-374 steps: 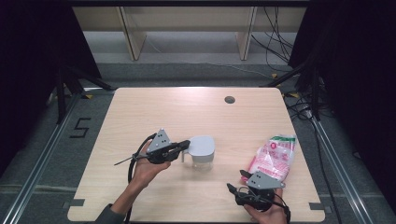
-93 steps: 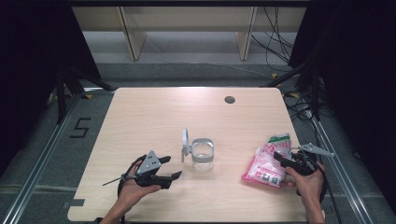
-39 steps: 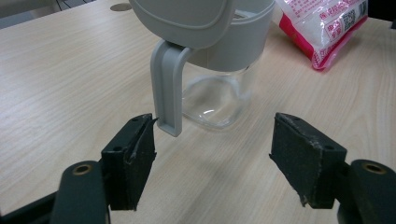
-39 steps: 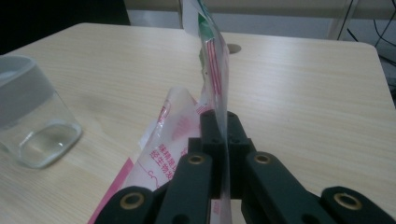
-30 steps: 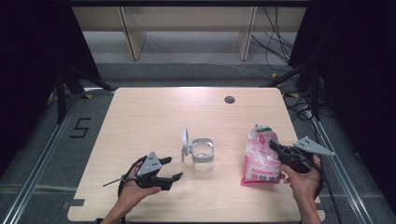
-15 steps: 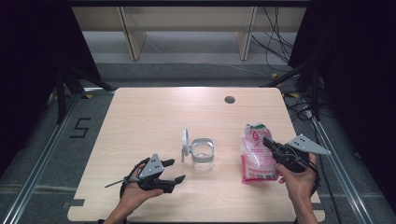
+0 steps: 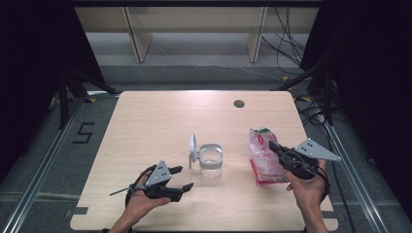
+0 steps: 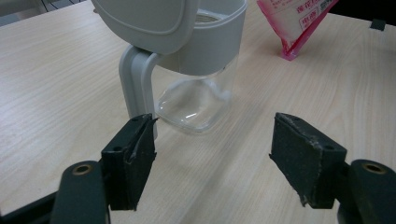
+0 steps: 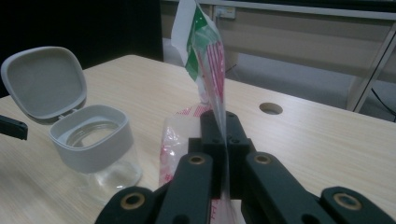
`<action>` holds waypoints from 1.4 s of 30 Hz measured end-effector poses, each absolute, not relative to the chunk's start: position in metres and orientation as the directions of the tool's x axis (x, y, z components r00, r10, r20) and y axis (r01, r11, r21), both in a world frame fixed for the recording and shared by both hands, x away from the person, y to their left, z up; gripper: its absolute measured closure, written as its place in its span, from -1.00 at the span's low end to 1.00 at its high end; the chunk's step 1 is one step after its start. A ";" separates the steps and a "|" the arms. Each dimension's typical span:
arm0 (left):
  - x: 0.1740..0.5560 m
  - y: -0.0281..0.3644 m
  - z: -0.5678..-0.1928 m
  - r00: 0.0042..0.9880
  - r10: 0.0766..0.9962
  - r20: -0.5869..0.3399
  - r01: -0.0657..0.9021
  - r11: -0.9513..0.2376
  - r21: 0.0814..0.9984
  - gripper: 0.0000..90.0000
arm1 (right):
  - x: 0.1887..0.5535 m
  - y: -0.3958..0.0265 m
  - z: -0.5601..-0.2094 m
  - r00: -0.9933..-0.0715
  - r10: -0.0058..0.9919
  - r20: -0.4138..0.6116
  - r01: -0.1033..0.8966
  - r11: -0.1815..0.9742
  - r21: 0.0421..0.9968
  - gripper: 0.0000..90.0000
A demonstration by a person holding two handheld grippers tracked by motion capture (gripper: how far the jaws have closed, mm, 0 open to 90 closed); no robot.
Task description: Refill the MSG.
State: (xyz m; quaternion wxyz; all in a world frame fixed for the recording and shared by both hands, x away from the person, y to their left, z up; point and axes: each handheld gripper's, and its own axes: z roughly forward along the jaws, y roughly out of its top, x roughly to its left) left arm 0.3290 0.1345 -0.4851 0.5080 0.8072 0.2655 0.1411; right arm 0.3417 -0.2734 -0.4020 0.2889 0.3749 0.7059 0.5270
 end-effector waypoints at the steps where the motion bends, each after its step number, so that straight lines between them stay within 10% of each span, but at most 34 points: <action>1: 0.329 0.134 -0.485 0.820 0.570 -0.040 0.283 -0.344 0.895 -0.33 | 0.340 -0.272 -0.400 -0.545 0.839 0.004 0.240 0.151 0.959 1.00; 42: 0.319 0.071 -0.486 0.877 0.476 -0.065 0.255 -0.347 0.903 -0.34 | 0.333 -0.216 -0.352 -0.667 0.744 -0.028 0.112 0.137 0.984 1.00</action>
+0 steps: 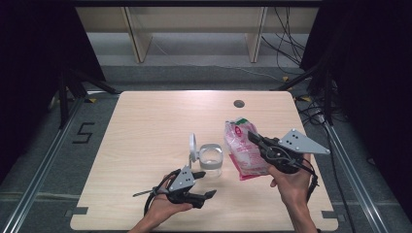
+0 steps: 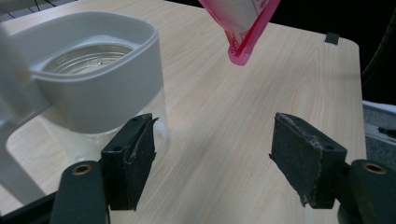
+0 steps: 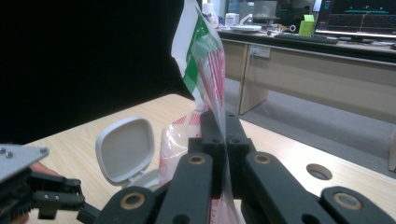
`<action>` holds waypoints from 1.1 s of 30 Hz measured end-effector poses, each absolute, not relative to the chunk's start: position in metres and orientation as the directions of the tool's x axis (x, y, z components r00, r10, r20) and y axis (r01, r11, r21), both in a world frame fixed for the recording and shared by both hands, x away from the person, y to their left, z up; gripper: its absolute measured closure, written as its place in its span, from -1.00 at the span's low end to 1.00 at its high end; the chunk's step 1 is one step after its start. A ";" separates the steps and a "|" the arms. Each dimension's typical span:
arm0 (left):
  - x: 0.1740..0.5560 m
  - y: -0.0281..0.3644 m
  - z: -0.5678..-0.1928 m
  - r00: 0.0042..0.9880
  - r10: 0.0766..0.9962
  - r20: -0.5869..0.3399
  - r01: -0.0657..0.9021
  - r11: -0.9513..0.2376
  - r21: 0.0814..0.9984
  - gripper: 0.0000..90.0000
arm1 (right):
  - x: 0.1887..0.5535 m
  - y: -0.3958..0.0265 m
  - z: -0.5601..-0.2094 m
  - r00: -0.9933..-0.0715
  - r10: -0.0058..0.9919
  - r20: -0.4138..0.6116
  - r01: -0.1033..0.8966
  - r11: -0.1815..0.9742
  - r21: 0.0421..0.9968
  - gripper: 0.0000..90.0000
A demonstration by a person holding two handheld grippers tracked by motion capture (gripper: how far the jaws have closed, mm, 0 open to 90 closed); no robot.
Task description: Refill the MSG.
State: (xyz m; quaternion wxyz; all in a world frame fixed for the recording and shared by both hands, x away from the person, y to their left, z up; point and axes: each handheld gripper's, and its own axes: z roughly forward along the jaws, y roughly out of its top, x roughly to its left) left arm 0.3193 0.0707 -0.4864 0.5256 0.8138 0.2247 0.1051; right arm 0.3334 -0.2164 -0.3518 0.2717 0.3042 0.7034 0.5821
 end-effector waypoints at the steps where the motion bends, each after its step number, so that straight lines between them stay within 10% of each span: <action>1: 0.319 0.067 -0.487 0.875 0.478 -0.072 0.260 -0.340 0.904 -0.34 | 0.333 -0.214 -0.352 -0.676 0.737 -0.007 0.123 0.122 0.985 1.00; 22: 0.323 0.022 -0.493 0.859 0.506 -0.075 0.256 -0.297 0.920 -0.30 | 0.326 -0.191 -0.343 -0.713 0.701 0.001 0.116 0.117 0.986 1.00; 33: 0.323 0.004 -0.495 0.843 0.535 -0.047 0.209 -0.246 0.946 0.16 | 0.328 -0.184 -0.345 -0.728 0.684 -0.047 0.073 0.146 0.987 1.00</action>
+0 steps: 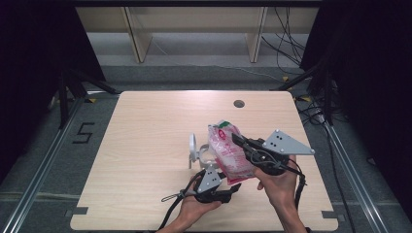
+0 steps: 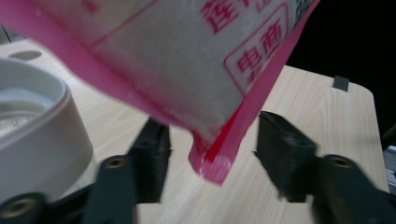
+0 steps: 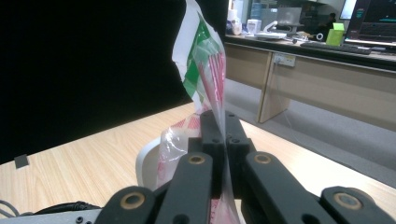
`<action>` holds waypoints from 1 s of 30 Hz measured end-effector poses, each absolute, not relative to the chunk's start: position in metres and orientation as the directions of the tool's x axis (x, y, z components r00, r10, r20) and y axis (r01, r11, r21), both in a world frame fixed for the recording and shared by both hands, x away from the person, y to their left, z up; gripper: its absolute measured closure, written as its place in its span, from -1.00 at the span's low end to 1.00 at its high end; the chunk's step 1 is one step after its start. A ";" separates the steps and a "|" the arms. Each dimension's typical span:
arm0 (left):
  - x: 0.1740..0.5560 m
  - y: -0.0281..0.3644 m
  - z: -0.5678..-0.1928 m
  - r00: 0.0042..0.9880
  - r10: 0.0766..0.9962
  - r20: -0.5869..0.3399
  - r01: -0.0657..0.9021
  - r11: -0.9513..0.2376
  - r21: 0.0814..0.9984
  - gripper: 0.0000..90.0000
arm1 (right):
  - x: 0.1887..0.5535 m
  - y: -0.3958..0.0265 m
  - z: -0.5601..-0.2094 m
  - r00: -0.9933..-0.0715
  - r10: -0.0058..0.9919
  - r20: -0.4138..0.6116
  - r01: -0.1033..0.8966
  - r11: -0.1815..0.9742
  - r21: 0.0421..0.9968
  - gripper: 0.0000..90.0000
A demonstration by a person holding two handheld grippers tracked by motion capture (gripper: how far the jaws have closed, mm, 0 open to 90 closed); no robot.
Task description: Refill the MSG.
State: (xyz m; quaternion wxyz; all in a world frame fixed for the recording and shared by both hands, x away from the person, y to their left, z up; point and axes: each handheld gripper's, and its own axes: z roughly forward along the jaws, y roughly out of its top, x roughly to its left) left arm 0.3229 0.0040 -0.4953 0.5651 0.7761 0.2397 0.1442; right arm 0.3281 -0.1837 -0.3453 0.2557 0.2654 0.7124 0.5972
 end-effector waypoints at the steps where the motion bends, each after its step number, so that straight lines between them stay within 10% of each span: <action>1: 0.323 0.004 -0.495 0.841 0.539 -0.052 0.213 -0.241 0.947 0.20 | 0.329 -0.184 -0.346 -0.729 0.683 -0.046 0.074 0.146 0.987 1.00; 9: 0.323 0.001 -0.496 0.814 0.580 -0.020 0.187 -0.229 0.955 0.66 | 0.330 -0.187 -0.345 -0.715 0.698 -0.022 0.090 0.123 0.988 1.00; 30: 0.322 -0.028 -0.486 0.772 0.635 -0.003 0.144 -0.170 0.975 0.73 | 0.346 -0.195 -0.329 -0.692 0.721 -0.036 0.060 0.108 0.992 1.00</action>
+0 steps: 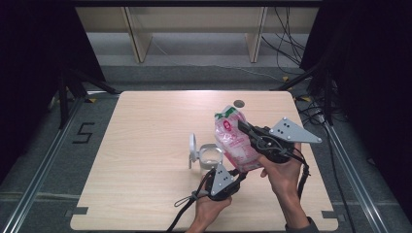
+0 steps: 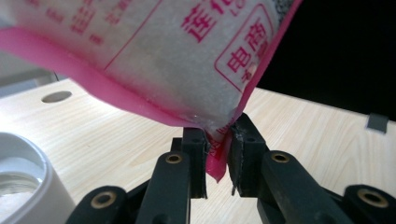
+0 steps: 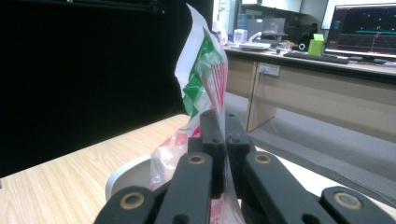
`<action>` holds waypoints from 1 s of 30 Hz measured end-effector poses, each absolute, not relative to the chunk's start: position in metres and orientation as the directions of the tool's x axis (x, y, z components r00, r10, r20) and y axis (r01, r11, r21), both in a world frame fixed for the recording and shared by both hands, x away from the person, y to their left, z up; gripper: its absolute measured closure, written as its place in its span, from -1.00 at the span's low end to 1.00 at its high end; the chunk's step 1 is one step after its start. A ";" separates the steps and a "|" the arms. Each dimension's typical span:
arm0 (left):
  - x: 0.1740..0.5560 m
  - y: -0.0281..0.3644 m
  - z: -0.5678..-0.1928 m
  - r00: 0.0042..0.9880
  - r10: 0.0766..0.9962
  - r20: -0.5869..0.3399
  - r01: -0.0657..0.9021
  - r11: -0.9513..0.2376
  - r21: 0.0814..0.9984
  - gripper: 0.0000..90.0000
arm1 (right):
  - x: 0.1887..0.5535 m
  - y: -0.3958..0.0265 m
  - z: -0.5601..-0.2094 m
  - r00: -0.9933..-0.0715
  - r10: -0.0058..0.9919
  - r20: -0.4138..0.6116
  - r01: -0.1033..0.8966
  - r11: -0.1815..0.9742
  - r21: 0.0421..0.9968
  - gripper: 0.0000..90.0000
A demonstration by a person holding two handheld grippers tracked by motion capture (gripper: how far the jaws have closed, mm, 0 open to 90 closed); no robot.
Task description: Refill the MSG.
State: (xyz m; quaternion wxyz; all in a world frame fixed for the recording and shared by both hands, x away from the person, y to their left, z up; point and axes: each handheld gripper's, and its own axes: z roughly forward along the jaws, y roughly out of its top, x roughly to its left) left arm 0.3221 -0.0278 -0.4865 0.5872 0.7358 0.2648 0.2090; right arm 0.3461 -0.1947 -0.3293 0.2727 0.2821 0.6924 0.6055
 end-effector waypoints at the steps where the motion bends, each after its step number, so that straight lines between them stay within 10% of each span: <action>1: 0.322 -0.028 -0.487 0.772 0.636 0.000 0.141 -0.171 0.975 0.73 | 0.346 -0.195 -0.329 -0.692 0.721 -0.032 0.063 0.104 0.993 1.00; 30: 0.315 -0.043 -0.503 0.776 0.626 -0.080 0.190 -0.110 0.976 0.73 | 0.359 -0.182 -0.342 -0.687 0.726 -0.030 0.133 0.165 0.977 1.00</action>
